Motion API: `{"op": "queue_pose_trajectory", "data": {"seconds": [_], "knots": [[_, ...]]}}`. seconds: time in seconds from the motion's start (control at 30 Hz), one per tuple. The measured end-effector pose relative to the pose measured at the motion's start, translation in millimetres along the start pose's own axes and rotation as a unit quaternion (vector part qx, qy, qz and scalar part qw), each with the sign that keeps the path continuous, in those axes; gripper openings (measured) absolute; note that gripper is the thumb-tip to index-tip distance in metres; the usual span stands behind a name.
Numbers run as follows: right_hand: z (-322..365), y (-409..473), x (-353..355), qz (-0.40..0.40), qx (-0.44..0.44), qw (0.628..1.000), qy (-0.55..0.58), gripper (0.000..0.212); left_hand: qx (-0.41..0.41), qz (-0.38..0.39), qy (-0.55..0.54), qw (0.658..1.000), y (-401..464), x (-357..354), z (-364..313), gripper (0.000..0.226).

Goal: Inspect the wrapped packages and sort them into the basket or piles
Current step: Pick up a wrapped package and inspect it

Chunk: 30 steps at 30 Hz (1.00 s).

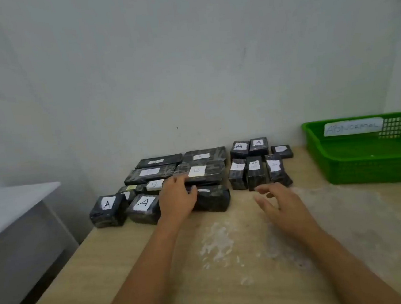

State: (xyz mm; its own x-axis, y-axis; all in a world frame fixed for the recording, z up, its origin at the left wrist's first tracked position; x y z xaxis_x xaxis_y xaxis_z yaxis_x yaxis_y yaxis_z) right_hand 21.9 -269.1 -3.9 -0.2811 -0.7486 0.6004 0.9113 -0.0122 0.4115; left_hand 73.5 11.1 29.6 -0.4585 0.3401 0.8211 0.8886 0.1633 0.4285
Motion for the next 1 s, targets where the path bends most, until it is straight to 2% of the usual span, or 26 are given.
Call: {"op": "queue_pose_trajectory", "data": {"seconds": [0.13, 0.3, 0.47, 0.53, 0.63, 0.73, 0.8, 1.0], "knots": [[-3, 1, -3, 0.017, -0.009, 1.0, 0.007, 0.028, 0.026, 0.08, 0.0, 0.996, -6, -15, 4, 0.052], [-12, 2, 1, 0.011, -0.019, 1.0, 0.006, 0.024, 0.072, 0.154, -0.12, 0.978, -21, -18, 5, 0.078], [-12, 1, 3, 0.01, -0.036, 0.999, 0.028, 0.018, 0.107, 0.152, -0.215, 0.959, -35, -15, 8, 0.099], [-12, -2, 2, 0.021, -0.056, 0.997, 0.056, 0.02, 0.122, 0.136, -0.242, 0.953, -36, -14, 10, 0.086], [-14, -7, -3, 0.051, -0.098, 0.987, 0.119, 0.026, 0.129, 0.111, -0.283, 0.944, -35, -17, 5, 0.046], [-16, -7, -1, 0.052, -0.128, 0.976, 0.165, 0.036, 0.121, 0.107, -0.331, 0.93, -33, -23, -10, 0.026], [-19, -3, 8, 0.027, -0.141, 0.973, 0.18, 0.038, 0.134, 0.116, -0.407, 0.896, -28, -28, -23, 0.022], [-29, 10, 40, -0.074, -0.14, 0.957, 0.244, 0.025, 0.146, 0.13, -0.593, 0.781, -32, -41, -78, 0.019]]}}
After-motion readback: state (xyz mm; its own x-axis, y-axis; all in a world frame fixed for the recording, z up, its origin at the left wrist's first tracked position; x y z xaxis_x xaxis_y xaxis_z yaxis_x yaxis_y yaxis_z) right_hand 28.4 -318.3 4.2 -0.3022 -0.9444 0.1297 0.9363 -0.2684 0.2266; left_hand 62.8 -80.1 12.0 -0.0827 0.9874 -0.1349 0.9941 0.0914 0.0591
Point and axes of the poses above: each hand's wrist, its own y-axis towards the middle knuckle, its own x-axis out of the back of the hand, z = x × y, the point moved 8 cm from there along y, towards the middle knuckle, and after that the axes turned 4 degrees about -z, right-handed, at the moved point
